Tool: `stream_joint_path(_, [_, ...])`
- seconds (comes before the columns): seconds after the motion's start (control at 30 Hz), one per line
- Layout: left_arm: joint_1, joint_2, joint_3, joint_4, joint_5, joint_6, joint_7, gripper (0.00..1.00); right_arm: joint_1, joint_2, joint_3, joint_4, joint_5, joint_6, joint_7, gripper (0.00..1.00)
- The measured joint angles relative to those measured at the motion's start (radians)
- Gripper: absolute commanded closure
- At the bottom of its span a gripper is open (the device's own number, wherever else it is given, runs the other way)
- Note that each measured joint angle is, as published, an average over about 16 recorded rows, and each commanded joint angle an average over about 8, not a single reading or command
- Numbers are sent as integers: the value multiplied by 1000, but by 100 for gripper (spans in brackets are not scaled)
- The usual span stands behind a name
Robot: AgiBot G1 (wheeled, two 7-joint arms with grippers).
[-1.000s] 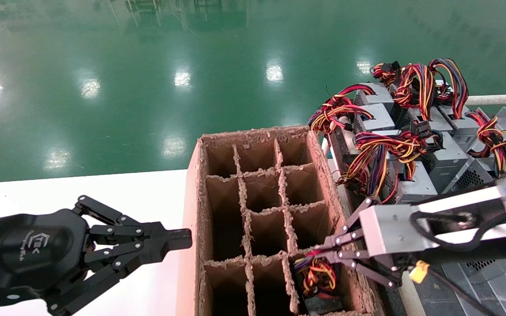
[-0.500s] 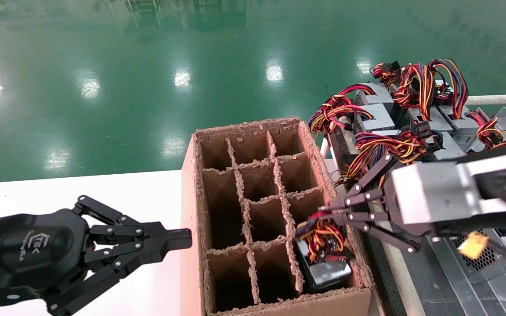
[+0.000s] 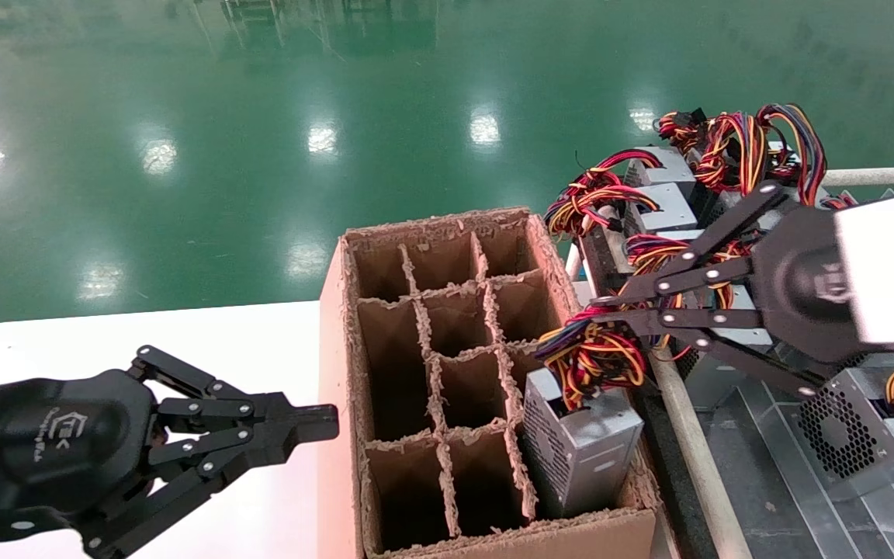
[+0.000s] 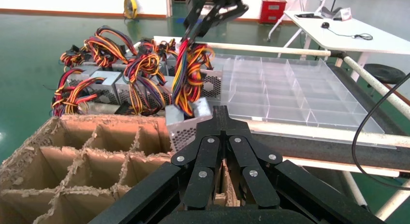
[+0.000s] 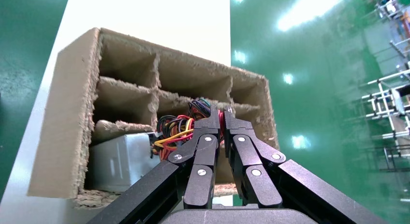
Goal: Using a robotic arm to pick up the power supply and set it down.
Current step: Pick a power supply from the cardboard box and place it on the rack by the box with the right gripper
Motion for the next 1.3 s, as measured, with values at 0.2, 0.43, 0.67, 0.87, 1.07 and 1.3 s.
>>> stream_joint_path(0.2, [0, 0, 0, 0, 0, 0, 0, 100, 55, 47, 0, -1, 67, -21, -15, 100])
stream_joint_path(0.43, [0, 0, 0, 0, 0, 0, 0, 100, 123, 108, -17, 0, 120, -28, -29, 100])
stream_joint_path(0.67, [0, 0, 0, 0, 0, 0, 0, 100, 191, 165, -43, 0, 139, -29, -31, 100])
stream_joint_path(0.87, [0, 0, 0, 0, 0, 0, 0, 100, 247, 219, -65, 0, 142, -30, -27, 100])
stream_joint_path(1.07, [0, 0, 0, 0, 0, 0, 0, 100, 295, 287, -85, 0, 139, -33, -15, 100])
stream_joint_path(1.3, [0, 0, 0, 0, 0, 0, 0, 100, 329, 382, -107, 1, 144, -37, -3, 100])
